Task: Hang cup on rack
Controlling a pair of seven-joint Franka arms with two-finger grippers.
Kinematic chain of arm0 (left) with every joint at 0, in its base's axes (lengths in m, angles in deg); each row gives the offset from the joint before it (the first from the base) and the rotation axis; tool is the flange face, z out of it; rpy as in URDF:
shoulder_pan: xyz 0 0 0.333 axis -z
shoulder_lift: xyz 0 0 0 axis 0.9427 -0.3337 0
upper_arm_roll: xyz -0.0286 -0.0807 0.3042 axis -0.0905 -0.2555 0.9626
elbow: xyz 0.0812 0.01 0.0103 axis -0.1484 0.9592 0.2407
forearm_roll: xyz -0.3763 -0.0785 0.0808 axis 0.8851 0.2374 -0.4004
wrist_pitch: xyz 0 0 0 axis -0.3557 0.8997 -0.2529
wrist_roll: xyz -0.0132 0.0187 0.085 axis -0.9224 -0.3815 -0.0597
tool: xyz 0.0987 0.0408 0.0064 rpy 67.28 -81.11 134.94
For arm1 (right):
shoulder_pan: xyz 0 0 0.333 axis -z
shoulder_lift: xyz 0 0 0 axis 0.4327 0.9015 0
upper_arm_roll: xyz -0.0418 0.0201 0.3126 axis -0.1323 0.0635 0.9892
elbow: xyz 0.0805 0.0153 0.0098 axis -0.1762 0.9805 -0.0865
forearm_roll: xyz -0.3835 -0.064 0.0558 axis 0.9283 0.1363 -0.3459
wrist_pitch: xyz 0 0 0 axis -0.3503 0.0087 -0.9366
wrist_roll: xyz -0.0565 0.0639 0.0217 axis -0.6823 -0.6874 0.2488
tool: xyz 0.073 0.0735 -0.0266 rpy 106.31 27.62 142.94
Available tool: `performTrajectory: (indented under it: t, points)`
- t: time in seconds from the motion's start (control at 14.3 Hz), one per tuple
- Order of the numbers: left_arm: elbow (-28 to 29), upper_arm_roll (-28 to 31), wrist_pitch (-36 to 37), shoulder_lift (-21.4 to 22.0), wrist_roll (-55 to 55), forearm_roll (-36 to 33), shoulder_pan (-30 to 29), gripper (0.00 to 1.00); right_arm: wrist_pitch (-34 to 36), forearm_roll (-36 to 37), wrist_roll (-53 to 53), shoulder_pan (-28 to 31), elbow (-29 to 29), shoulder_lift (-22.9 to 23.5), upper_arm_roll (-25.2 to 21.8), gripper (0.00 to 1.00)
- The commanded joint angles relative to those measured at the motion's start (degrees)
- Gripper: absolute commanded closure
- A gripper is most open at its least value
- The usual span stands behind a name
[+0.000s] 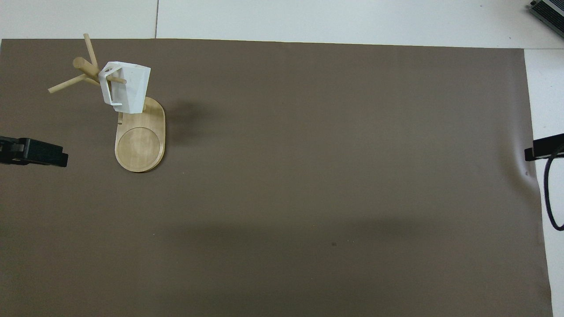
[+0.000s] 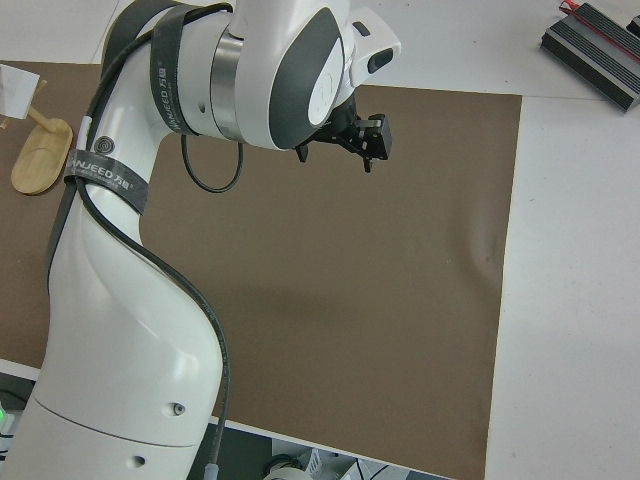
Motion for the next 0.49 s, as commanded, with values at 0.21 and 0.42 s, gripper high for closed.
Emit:
performTrajectory:
  t: [0.21,0.42]
  points:
    - [4.80,0.81,-1.52,2.75,-0.28,-1.20,-2.18,0.00,1.05,0.16,1.01,0.30,-0.25,0.14,0.20,0.00]
    - [4.28,0.90,-2.31,1.87,-0.37,-1.38,-2.44,0.00,1.05,0.16,1.01,0.30,-0.25,0.14,0.20,0.00]
